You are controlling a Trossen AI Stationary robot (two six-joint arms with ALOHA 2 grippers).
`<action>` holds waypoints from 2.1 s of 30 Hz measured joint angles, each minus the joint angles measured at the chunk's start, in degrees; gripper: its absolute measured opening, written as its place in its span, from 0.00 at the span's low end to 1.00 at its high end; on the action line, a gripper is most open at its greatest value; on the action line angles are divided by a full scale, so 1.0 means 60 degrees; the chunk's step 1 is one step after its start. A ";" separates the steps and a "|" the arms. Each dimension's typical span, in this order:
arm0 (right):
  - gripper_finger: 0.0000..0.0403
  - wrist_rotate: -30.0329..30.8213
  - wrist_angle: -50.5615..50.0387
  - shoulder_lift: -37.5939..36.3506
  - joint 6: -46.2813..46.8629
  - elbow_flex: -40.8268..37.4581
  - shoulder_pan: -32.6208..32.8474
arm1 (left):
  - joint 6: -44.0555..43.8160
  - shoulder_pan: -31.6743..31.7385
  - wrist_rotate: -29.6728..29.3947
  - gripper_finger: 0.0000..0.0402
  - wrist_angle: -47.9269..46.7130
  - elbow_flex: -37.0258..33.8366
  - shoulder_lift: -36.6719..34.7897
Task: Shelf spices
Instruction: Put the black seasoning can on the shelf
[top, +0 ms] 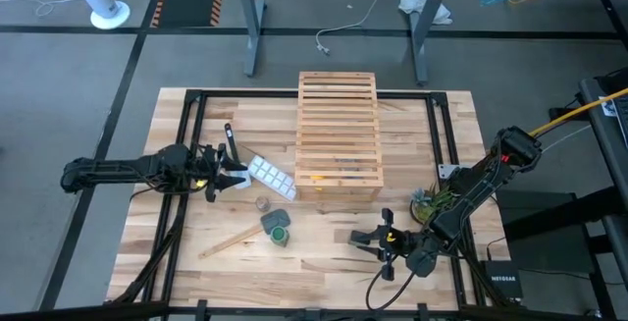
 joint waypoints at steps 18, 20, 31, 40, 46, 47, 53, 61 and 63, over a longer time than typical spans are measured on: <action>0.26 0.2009 -0.0138 -0.0263 -0.0523 -0.0014 0.0297 | 0.0000 -0.0004 0.0003 0.45 -0.0013 0.0001 0.0000; 0.26 0.2603 -0.0447 -0.0590 -0.0777 -0.0010 0.0606 | 0.0000 -0.0004 0.0000 0.45 -0.0017 0.0001 0.0000; 0.26 0.4717 -0.4481 -0.3310 0.0320 -0.0011 0.1668 | 0.0000 -0.0004 0.0000 0.45 -0.0017 0.0001 -0.0007; 0.26 0.3115 -0.5899 -0.4561 0.1062 -0.0515 0.0778 | 0.0000 -0.0004 0.0000 0.45 -0.0017 0.0001 0.0000; 0.26 0.2507 -0.3159 -0.5197 -0.0576 -0.1836 0.0732 | 0.0000 -0.0004 0.0000 0.45 -0.0016 0.0001 0.0000; 0.26 0.2423 -0.2650 -0.5288 -0.0759 -0.2091 0.0737 | 0.0000 -0.0004 0.0000 0.45 -0.0016 0.0001 0.0000; 0.26 0.2079 -0.0348 -0.5378 -0.1271 -0.3247 0.0750 | 0.0000 0.0000 0.0003 0.45 -0.0017 0.0001 0.0000; 0.29 0.1480 0.1213 -0.4429 -0.1257 -0.3552 0.0750 | 0.0000 0.0000 0.0000 0.45 -0.0017 0.0001 0.0000; 0.35 0.1479 0.1309 -0.4140 -0.1254 -0.3552 0.0750 | 0.0000 0.0000 0.0004 0.45 -0.0013 0.0001 0.0000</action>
